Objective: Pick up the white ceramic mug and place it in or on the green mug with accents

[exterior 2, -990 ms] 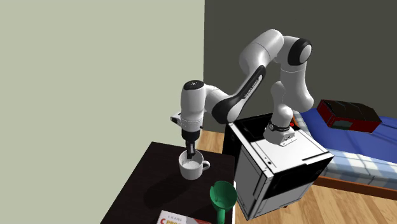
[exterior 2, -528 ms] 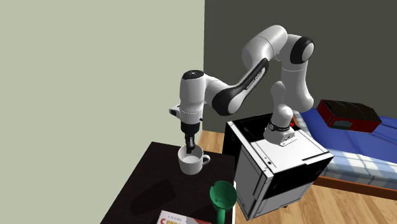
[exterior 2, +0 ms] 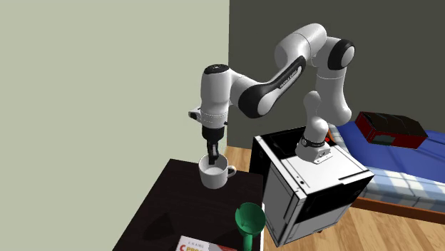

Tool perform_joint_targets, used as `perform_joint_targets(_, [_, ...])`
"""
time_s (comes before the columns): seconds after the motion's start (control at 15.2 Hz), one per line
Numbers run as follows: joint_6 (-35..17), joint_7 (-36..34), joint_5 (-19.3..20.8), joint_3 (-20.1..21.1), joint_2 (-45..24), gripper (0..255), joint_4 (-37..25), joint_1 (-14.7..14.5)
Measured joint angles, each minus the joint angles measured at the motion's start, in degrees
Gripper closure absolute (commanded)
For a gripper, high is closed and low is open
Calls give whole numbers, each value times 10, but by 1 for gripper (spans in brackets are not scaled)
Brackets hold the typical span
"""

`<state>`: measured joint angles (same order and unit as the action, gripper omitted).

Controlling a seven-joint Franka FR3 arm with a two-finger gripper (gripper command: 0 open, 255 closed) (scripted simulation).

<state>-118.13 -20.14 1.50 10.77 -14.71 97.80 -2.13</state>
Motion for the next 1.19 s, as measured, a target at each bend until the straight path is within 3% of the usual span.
perform_joint_targets(0.66, [71,0,-2,1,10,255,-62,0])
perform_joint_targets(1.19, [78,-84,11,31,22,255,-56,-52])
